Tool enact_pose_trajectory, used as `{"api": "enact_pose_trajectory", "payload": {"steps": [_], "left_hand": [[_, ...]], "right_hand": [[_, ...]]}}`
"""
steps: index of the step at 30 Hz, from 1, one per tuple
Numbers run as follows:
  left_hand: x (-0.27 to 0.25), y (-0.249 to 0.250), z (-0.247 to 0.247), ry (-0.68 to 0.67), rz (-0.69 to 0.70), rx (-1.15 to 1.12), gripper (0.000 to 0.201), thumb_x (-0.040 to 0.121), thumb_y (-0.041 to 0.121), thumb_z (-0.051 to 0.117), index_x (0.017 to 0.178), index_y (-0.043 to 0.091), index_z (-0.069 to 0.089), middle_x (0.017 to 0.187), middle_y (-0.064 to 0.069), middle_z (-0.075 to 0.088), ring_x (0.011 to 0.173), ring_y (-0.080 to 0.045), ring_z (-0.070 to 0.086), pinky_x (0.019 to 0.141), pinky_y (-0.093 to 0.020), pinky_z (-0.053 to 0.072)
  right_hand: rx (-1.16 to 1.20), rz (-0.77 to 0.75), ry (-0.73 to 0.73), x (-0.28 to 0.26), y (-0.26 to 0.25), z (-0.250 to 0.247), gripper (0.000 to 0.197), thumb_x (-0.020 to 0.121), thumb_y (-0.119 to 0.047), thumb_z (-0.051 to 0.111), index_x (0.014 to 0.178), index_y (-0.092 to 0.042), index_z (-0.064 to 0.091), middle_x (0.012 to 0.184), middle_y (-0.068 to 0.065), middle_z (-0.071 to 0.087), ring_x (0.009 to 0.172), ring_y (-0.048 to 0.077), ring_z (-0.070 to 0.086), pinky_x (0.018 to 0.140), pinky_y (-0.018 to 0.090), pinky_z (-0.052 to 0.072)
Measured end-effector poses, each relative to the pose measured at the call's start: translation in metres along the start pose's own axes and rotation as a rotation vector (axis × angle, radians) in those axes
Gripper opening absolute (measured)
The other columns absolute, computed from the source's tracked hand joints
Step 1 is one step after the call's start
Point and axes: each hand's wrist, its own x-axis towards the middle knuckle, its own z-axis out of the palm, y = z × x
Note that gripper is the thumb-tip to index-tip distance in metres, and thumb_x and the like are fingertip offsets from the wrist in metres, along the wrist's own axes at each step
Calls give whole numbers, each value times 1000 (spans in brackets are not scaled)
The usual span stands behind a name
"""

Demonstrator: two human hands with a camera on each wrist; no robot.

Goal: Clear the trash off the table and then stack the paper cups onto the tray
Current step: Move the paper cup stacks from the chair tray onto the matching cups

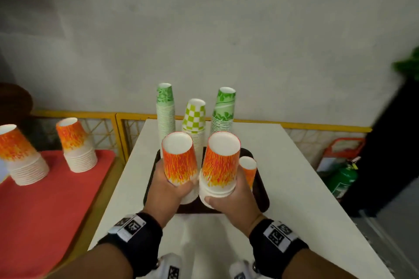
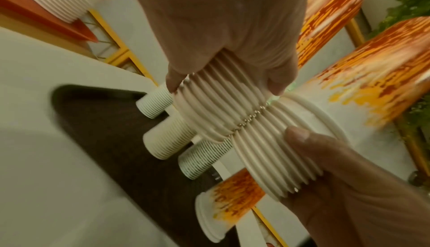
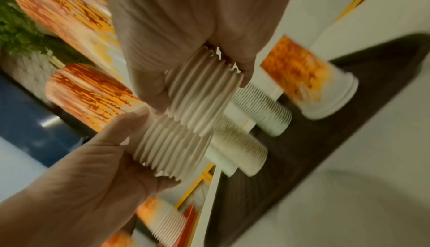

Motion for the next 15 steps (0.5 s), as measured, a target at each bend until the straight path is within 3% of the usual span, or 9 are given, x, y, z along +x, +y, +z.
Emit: {"api": "enact_pose_trajectory", "payload": {"steps": [2,4,5,7,8,12,15], "left_hand": [[9,10,32,-11,38,-20,68,66,21,94,118,39,54,112,7,71,102,-6,69,95,-41,55],[16,18,57,9,56,-24,68,65,26,93,119,39,54,112,8,71,104,-9,69,97,-46,54],[19,21,67,23,60,-25,69,63,27,92,120,35,55,113,7,71,105,-11,69,98,-48,54],[20,25,83,40,79,-21,66,65,25,91,119,33,54,112,5,70,104,-10,69,98,-47,54],[19,27,88,49,84,-15,65,67,22,91,117,33,53,112,5,70,103,-9,68,98,-44,54],[13,29,91,50,85,9,71,67,26,92,122,35,49,114,10,67,105,-5,66,96,-38,54],[13,32,85,40,99,-6,73,64,30,91,124,37,49,116,11,67,108,-5,66,93,-31,54]], "right_hand": [[-40,-47,57,15,-3,-26,67,60,-7,92,113,-25,55,105,-8,70,100,-1,68,85,12,52],[-33,-50,94,34,-2,-48,67,60,0,91,110,-25,53,104,-7,68,96,-5,68,82,11,53],[-46,-39,110,45,3,-57,69,59,-1,92,112,-25,53,106,-6,69,96,-4,68,84,16,55],[-87,-20,151,64,14,-68,77,55,-17,93,120,-27,53,113,-6,68,103,4,68,91,34,58],[-99,-6,171,73,21,-72,80,54,-24,93,122,-30,52,115,-9,68,105,6,67,92,37,57],[-121,72,208,95,45,-74,78,56,-29,91,121,-36,48,113,-15,64,103,5,64,88,30,52],[-137,159,165,101,74,-71,75,57,-31,91,117,-37,48,111,-14,63,101,9,64,88,32,51]]}}
